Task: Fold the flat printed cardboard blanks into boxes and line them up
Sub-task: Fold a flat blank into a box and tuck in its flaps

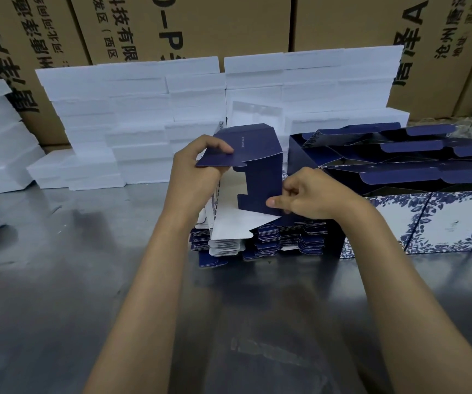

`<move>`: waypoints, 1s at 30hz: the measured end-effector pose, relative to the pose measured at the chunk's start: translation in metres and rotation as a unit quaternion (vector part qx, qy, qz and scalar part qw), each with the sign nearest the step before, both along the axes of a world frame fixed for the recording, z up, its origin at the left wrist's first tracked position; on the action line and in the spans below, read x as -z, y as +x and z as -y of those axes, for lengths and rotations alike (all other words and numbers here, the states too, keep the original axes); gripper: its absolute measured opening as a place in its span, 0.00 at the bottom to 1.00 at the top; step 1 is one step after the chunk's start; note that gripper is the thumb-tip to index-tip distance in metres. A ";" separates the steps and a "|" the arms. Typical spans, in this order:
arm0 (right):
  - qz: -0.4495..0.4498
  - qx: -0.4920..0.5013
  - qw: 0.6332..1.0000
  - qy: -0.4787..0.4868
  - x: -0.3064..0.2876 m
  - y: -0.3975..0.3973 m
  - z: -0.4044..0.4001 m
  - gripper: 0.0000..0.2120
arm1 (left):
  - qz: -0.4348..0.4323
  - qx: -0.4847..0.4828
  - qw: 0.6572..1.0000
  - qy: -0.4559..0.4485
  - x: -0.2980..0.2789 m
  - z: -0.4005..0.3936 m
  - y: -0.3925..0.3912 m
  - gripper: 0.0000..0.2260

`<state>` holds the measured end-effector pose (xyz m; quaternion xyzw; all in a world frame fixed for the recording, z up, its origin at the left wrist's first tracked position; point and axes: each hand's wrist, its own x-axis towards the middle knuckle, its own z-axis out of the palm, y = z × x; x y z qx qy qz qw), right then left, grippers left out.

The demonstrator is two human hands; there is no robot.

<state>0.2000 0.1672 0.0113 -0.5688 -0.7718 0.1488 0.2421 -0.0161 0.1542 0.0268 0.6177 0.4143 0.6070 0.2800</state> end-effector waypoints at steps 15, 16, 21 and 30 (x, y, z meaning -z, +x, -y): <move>-0.056 0.019 0.996 0.068 -0.020 -0.005 0.015 0.22 | -0.016 0.009 1.000 0.005 -0.002 0.002 -0.002 0.11; -0.053 0.017 0.996 0.066 -0.021 -0.006 0.016 0.22 | -0.017 0.009 1.000 0.006 -0.003 0.001 -0.003 0.11; -0.083 0.014 0.993 0.083 -0.030 -0.007 0.021 0.21 | -0.021 0.003 1.000 0.008 -0.001 0.000 -0.004 0.13; -0.270 0.030 0.951 0.146 -0.050 -0.011 0.030 0.07 | -0.063 0.031 0.997 -0.026 0.000 0.001 -0.018 0.18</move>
